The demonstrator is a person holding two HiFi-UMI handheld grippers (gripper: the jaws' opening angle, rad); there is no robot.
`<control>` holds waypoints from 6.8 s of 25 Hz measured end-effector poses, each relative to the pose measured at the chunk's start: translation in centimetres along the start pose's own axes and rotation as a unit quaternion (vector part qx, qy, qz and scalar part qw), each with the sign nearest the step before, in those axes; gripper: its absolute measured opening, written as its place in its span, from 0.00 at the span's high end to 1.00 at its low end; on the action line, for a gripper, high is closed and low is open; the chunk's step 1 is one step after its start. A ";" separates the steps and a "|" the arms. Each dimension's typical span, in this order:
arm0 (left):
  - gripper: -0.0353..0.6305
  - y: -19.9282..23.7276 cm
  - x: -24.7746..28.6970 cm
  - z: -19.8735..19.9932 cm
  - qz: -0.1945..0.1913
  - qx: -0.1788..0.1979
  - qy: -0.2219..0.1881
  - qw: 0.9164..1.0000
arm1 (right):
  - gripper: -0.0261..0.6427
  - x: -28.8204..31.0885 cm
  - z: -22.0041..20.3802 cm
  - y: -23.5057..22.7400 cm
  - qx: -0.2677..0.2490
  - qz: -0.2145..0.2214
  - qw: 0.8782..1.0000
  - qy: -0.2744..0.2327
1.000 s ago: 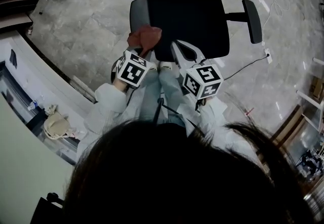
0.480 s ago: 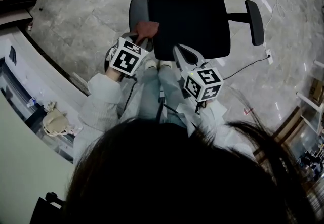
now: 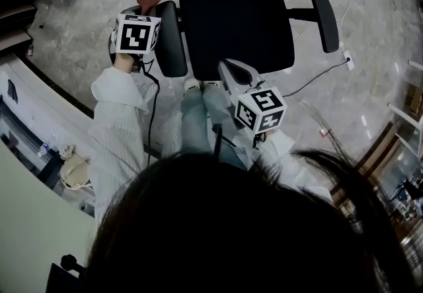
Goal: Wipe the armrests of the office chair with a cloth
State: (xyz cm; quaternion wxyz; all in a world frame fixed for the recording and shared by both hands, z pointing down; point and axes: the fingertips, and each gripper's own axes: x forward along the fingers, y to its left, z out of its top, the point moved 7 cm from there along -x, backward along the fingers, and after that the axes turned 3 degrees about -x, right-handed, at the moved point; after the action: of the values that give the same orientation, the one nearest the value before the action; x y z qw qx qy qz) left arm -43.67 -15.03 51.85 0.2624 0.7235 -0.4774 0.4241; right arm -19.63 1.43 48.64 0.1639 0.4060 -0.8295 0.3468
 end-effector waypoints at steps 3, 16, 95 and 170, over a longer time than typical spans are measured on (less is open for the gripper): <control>0.89 -1.8 2.0 -0.8 -0.030 0.013 0.051 0.998 | 0.96 0.1 0.1 -0.4 0.004 -0.002 1.000 -0.001; 0.89 -8.4 -2.2 -7.6 -0.127 -0.012 0.075 0.989 | 0.96 -1.5 0.5 0.6 0.001 0.012 1.000 -0.020; 0.89 -56.0 -16.6 23.6 0.018 -0.124 -0.432 0.893 | 0.96 -42.1 18.9 -35.8 -0.173 0.007 0.964 -0.200; 0.89 -53.0 17.9 27.8 0.009 0.043 0.006 0.999 | 0.96 -32.1 8.0 -50.4 0.011 0.015 1.000 -0.025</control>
State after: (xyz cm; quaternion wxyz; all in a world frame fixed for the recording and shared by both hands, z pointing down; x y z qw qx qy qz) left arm 18.16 -23.68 54.65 0.2301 0.7273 -0.4632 0.4511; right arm 39.87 -7.96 47.49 0.1339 0.4035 -0.8356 0.3479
